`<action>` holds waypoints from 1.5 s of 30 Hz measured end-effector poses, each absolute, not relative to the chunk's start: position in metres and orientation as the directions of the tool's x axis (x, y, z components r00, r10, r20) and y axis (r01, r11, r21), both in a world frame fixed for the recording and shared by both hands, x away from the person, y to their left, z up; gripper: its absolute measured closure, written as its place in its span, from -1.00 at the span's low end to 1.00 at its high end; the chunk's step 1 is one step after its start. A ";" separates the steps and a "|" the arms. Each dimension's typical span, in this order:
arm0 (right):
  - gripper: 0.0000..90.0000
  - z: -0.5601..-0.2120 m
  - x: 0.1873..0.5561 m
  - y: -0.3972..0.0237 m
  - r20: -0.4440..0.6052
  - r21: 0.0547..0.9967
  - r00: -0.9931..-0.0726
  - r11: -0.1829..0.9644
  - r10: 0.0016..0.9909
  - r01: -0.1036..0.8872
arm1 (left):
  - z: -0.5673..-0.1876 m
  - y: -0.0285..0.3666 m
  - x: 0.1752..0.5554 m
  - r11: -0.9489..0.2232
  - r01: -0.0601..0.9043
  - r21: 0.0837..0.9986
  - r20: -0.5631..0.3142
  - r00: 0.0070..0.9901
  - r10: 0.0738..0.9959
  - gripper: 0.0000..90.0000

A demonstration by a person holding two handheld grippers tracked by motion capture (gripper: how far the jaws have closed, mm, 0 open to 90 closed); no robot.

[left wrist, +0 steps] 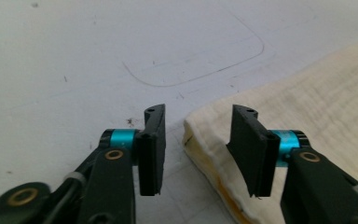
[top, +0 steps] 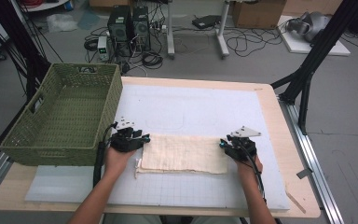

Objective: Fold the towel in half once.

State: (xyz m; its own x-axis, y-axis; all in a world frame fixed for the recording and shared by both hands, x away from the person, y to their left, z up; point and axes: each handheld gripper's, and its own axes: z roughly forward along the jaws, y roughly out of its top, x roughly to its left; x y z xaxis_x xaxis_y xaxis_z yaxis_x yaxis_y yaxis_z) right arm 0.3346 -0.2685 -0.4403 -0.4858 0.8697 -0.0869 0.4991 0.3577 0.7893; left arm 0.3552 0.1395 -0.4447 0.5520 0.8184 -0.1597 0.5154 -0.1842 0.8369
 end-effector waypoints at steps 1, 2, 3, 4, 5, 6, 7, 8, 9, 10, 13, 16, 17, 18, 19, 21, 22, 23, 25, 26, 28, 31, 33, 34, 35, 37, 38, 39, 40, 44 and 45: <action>0.36 -0.437 0.332 -0.271 -0.077 0.799 -0.487 0.346 0.870 0.491 | -0.443 0.142 0.353 -0.188 0.504 0.843 -0.153 0.561 0.814 0.19; 0.31 -0.435 0.329 -0.273 -0.066 0.809 -0.497 0.338 0.865 0.481 | -0.441 0.144 0.351 -0.191 0.493 0.849 -0.152 0.575 0.804 0.18; 0.25 -0.433 0.326 -0.274 -0.049 0.815 -0.506 0.327 0.861 0.478 | -0.439 0.145 0.348 -0.193 0.491 0.850 -0.155 0.581 0.799 0.17; 0.22 -0.431 0.323 -0.274 -0.043 0.822 -0.516 0.324 0.856 0.469 | -0.438 0.145 0.346 -0.198 0.492 0.848 -0.156 0.589 0.793 0.15; 0.18 -0.429 0.319 -0.275 -0.044 0.822 -0.530 0.332 0.847 0.463 | -0.436 0.145 0.343 -0.206 0.491 0.847 -0.157 0.601 0.784 0.14; 0.16 -0.428 0.315 -0.274 -0.043 0.823 -0.545 0.338 0.837 0.455 | -0.434 0.144 0.340 -0.214 0.485 0.848 -0.155 0.612 0.775 0.14; 0.12 -0.428 0.310 -0.273 -0.043 0.824 -0.564 0.349 0.825 0.447 | -0.433 0.143 0.336 -0.219 0.470 0.855 -0.150 0.628 0.763 0.16; 0.12 -0.428 0.306 -0.273 -0.046 0.821 -0.583 0.363 0.811 0.440 | -0.433 0.142 0.332 -0.224 0.460 0.859 -0.149 0.643 0.751 0.25; 0.12 -0.428 0.300 -0.272 -0.055 0.816 -0.595 0.379 0.802 0.436 | -0.434 0.140 0.328 -0.230 0.459 0.858 -0.149 0.652 0.744 0.38; 0.13 -0.430 0.296 -0.272 -0.054 0.814 -0.611 0.389 0.790 0.432 | -0.435 0.139 0.325 -0.237 0.462 0.854 -0.153 0.660 0.736 0.42; 0.19 -0.435 0.285 -0.272 -0.045 0.801 -0.645 0.414 0.763 0.433 | -0.441 0.136 0.316 -0.261 0.473 0.841 -0.165 0.685 0.710 0.54; 0.23 -0.439 0.278 -0.270 -0.044 0.780 -0.676 0.448 0.736 0.437 | -0.446 0.133 0.307 -0.291 0.478 0.829 -0.156 0.696 0.701 0.57; 0.23 -0.441 0.276 -0.269 -0.049 0.774 -0.679 0.458 0.733 0.438 | -0.448 0.133 0.304 -0.306 0.478 0.823 -0.145 0.698 0.701 0.57; 0.24 -0.442 0.275 -0.269 -0.059 0.765 -0.681 0.471 0.730 0.439 | -0.449 0.132 0.301 -0.327 0.478 0.815 -0.131 0.702 0.700 0.58; 0.26 -0.444 0.273 -0.271 -0.072 0.752 -0.682 0.488 0.728 0.442 | -0.450 0.132 0.299 -0.349 0.475 0.808 -0.113 0.706 0.699 0.58; 0.26 -0.447 0.270 -0.277 -0.068 0.750 -0.670 0.481 0.739 0.454 | -0.449 0.131 0.295 -0.373 0.461 0.805 -0.083 0.710 0.699 0.59; 0.25 -0.446 0.269 -0.280 -0.065 0.750 -0.666 0.477 0.743 0.459 | -0.450 0.131 0.293 -0.387 0.449 0.805 -0.065 0.716 0.695 0.59; 0.25 -0.446 0.268 -0.283 -0.071 0.750 -0.660 0.476 0.748 0.459 | -0.450 0.132 0.292 -0.389 0.442 0.808 -0.059 0.718 0.694 0.59; 0.22 -0.447 0.265 -0.286 -0.053 0.754 -0.653 0.460 0.755 0.470 | -0.450 0.133 0.290 -0.386 0.439 0.812 -0.059 0.719 0.693 0.55; 0.20 -0.446 0.264 -0.287 -0.053 0.755 -0.654 0.459 0.755 0.468 | -0.450 0.134 0.290 -0.376 0.437 0.817 -0.065 0.718 0.693 0.49; 0.09 -0.444 0.261 -0.287 -0.048 0.767 -0.649 0.444 0.759 0.463 | -0.449 0.138 0.290 -0.338 0.435 0.834 -0.086 0.709 0.700 0.39; -0.04 -0.433 0.258 -0.288 -0.045 0.805 -0.633 0.404 0.772 0.435 | -0.446 0.149 0.293 -0.239 0.425 0.873 -0.144 0.694 0.705 0.23; -0.15 -0.428 0.257 -0.291 -0.055 0.825 -0.617 0.384 0.785 0.415 | -0.442 0.155 0.295 -0.162 0.413 0.896 -0.184 0.678 0.711 0.00; -0.20 -0.426 0.256 -0.292 -0.055 0.829 -0.609 0.376 0.791 0.414 | -0.440 0.157 0.296 -0.132 0.408 0.903 -0.200 0.673 0.712 -0.10; -0.25 -0.425 0.256 -0.294 -0.058 0.832 -0.601 0.371 0.797 0.412 | -0.437 0.159 0.297 -0.108 0.401 0.910 -0.210 0.669 0.713 -0.19; -0.35 -0.423 0.256 -0.299 -0.033 0.839 -0.582 0.339 0.812 0.425 | -0.432 0.161 0.297 -0.057 0.391 0.919 -0.235 0.656 0.717 -0.37; -0.44 -0.422 0.257 -0.302 -0.025 0.844 -0.570 0.323 0.821 0.428 | -0.430 0.161 0.296 -0.043 0.383 0.923 -0.234 0.647 0.725 -0.45; -0.53 -0.421 0.257 -0.304 -0.021 0.849 -0.558 0.310 0.830 0.428 | -0.428 0.161 0.295 -0.044 0.369 0.928 -0.220 0.640 0.736 -0.58; -0.57 -0.420 0.258 -0.306 -0.031 0.853 -0.549 0.309 0.835 0.421 | -0.427 0.161 0.294 -0.043 0.359 0.933 -0.213 0.642 0.737 -0.66; -0.75 -0.419 0.259 -0.313 -0.027 0.863 -0.512 0.279 0.859 0.422 | -0.427 0.162 0.295 -0.052 0.354 0.934 -0.202 0.642 0.739 -0.66; -0.75 -0.419 0.259 -0.315 -0.033 0.863 -0.508 0.281 0.861 0.420 | -0.427 0.162 0.295 -0.053 0.352 0.934 -0.201 0.643 0.739 -0.66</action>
State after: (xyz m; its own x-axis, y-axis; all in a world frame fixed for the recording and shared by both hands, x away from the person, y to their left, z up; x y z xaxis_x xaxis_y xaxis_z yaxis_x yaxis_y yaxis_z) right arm 0.2593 -0.3149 -0.4186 -0.5080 0.8607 -0.0328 0.4200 0.2808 0.8630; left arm 0.2948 0.1622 -0.4275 0.6427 0.7394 -0.2006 0.3522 -0.0527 0.9344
